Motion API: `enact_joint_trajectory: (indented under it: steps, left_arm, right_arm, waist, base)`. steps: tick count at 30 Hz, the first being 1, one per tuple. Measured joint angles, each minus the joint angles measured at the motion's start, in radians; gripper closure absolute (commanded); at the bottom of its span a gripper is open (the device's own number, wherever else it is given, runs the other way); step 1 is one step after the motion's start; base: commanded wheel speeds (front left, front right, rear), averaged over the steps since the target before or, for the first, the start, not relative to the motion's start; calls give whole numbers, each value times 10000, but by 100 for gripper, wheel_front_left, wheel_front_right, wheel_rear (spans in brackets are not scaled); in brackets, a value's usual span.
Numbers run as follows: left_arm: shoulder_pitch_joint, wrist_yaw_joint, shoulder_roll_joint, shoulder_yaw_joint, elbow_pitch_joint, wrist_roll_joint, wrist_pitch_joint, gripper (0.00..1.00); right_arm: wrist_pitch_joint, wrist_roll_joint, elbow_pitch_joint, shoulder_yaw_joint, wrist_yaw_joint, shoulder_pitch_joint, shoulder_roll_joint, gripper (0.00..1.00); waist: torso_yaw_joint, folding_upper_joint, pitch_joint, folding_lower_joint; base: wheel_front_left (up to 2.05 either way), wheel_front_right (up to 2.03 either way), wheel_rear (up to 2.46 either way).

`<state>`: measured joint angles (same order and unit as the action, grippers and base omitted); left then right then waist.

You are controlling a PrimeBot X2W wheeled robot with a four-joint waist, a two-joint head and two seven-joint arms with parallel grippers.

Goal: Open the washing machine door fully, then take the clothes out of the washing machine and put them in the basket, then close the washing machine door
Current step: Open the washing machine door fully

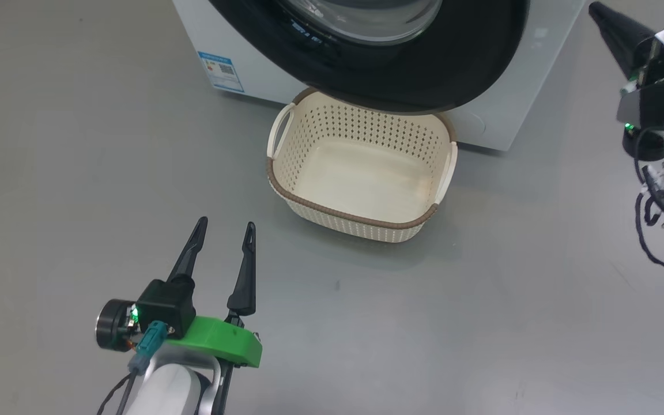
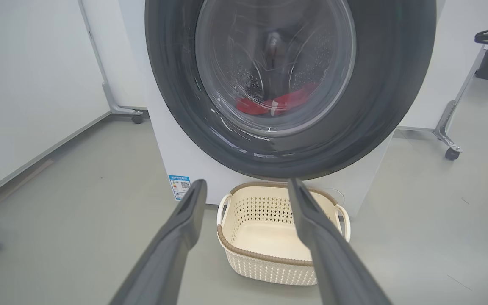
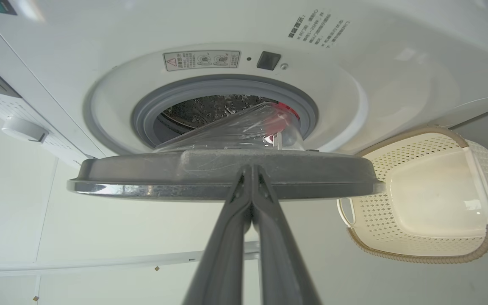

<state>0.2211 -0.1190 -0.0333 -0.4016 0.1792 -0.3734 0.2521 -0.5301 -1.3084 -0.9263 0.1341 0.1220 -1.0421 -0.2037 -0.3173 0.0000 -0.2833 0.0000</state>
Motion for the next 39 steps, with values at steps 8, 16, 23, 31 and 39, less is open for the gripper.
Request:
enact_joint_trajectory:
  steps: [8,16,23,31,39]
  left_arm:
    - [-515,0,-15,489,125,305,0,0]
    - [-826,0,-27,823,48,399,0,0]
    - [-1002,0,-38,1074,-44,416,0,0]
    - [-1132,0,-42,1122,-161,502,0,0]
    - [-1313,0,-46,1396,-272,600,0,0]
  right_arm:
    - [460,769,1760,-1076,0,1469,384,100]
    - [1511,2052,4153,-2623,0,3338,123,100]
    - [2949,3170,5463,-3536,0,4855,-207,0]
    - [4821,5016,5808,-3981,0,6450,-1080,0]
    - [6312,6195,5990,-4276,0,7380,-1256,0]
  waist:
    - [827,0,708,0]
    - [1729,0,1353,0]
    - [2215,0,1721,-1]
    - [2519,0,1931,-1]
    - [2746,0,1970,-1]
  base:
    - [0,0,0]
    - [0,0,0]
    - [0,0,0]
    - [0,0,0]
    - [0,0,0]
